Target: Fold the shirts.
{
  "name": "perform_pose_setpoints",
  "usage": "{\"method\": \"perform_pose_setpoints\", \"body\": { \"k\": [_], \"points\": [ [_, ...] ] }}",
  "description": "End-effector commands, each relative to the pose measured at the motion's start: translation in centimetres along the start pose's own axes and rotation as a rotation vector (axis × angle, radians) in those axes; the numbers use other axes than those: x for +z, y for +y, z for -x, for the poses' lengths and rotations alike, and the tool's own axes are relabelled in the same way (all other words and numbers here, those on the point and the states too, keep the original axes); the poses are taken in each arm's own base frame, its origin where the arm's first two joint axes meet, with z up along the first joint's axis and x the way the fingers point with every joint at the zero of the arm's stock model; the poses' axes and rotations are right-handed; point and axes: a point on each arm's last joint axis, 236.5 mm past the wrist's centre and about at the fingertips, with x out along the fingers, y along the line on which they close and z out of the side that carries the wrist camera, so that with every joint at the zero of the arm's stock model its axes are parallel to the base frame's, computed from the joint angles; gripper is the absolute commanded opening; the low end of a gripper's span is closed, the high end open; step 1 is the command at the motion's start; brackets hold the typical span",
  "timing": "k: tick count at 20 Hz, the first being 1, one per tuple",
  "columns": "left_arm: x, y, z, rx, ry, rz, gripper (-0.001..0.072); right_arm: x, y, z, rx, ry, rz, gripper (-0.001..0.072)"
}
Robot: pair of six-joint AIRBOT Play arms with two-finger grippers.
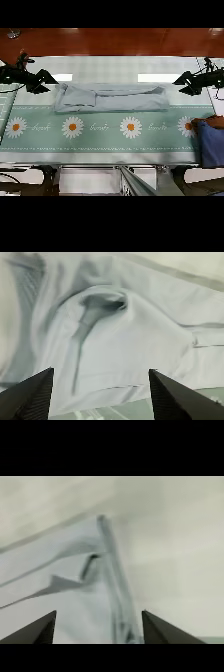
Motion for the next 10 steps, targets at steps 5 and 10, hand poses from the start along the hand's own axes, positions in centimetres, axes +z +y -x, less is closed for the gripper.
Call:
{"method": "perform_pose_setpoints", "body": {
  "k": [5,10],
  "points": [
    [-1.3,-4.5,1.0,0.017,-0.074,-0.142,0.0699,-5.2,-1.8,-5.0,-0.054,0.27,0.007,0.0618],
    [-2.1,-7.8,-0.1,-0.021,-0.072,-0.199,0.0699,-6.9,1.1,-7.2,-0.017,0.327,0.041,0.0592]
  ]
}}
